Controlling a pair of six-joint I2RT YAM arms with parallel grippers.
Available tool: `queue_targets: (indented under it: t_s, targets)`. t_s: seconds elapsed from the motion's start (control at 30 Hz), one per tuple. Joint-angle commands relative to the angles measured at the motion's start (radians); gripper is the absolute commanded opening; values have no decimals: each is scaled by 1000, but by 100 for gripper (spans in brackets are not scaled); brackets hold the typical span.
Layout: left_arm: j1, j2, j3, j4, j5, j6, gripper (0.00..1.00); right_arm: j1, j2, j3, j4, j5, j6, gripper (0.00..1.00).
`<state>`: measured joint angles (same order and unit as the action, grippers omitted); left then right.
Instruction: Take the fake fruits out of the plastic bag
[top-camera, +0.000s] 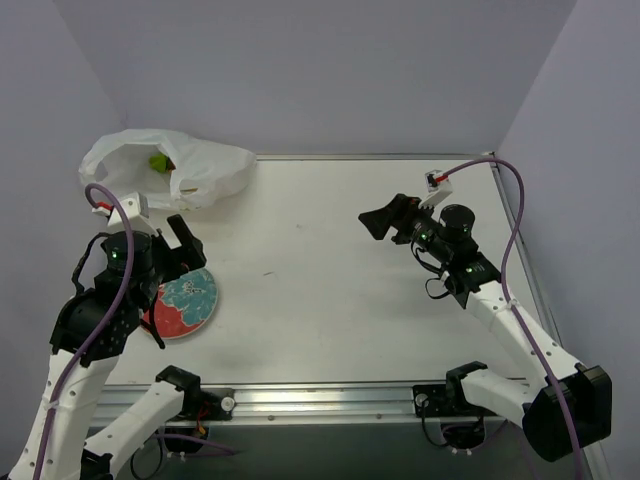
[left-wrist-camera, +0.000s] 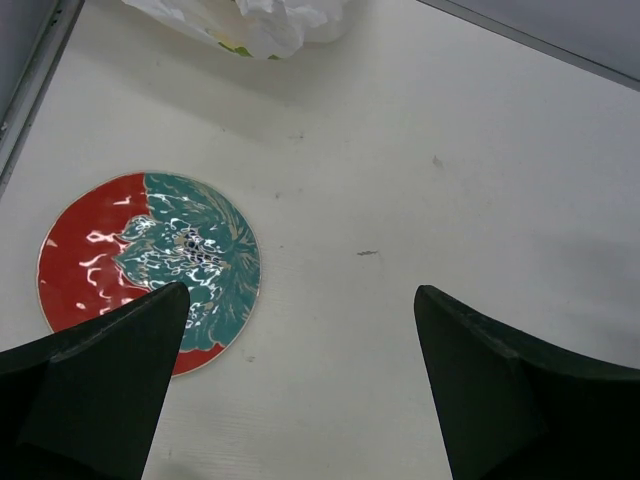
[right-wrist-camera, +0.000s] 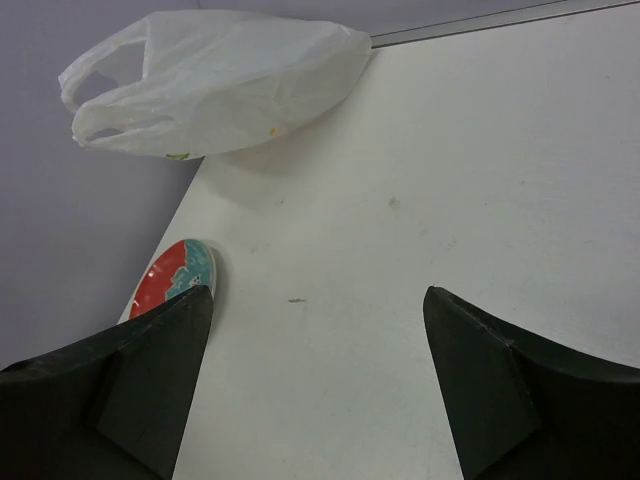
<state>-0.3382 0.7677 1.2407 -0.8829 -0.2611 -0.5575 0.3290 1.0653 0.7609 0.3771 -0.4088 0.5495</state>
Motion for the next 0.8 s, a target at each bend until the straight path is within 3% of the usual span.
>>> queue_targets:
  t_s: [0.0,0.17,0.47,0.57,0.63,0.7,0.77]
  targets:
    - [7,-25,-3,25,-21,10,94,8,-33,-8,49,-15,0,82]
    - [7,-15,-17,53,-75,16,94,10,-33,-28,75,-31,21,81]
    - [19,183,-11,292,-217,63,96,30,-33,-38,65,-28,23,85]
    - [97,258,-12,416,-149,65,95,44,-21,-37,66,-33,13,91]
    - [206,317,-32,472,-7,56,95,54,-1,-37,71,-38,10,93]
    - [279,385,-21,515,46,48,95,73,13,-23,72,-41,7,94]
    - [295,438,-3,556,83,77,95,94,25,-17,69,-38,-8,95]
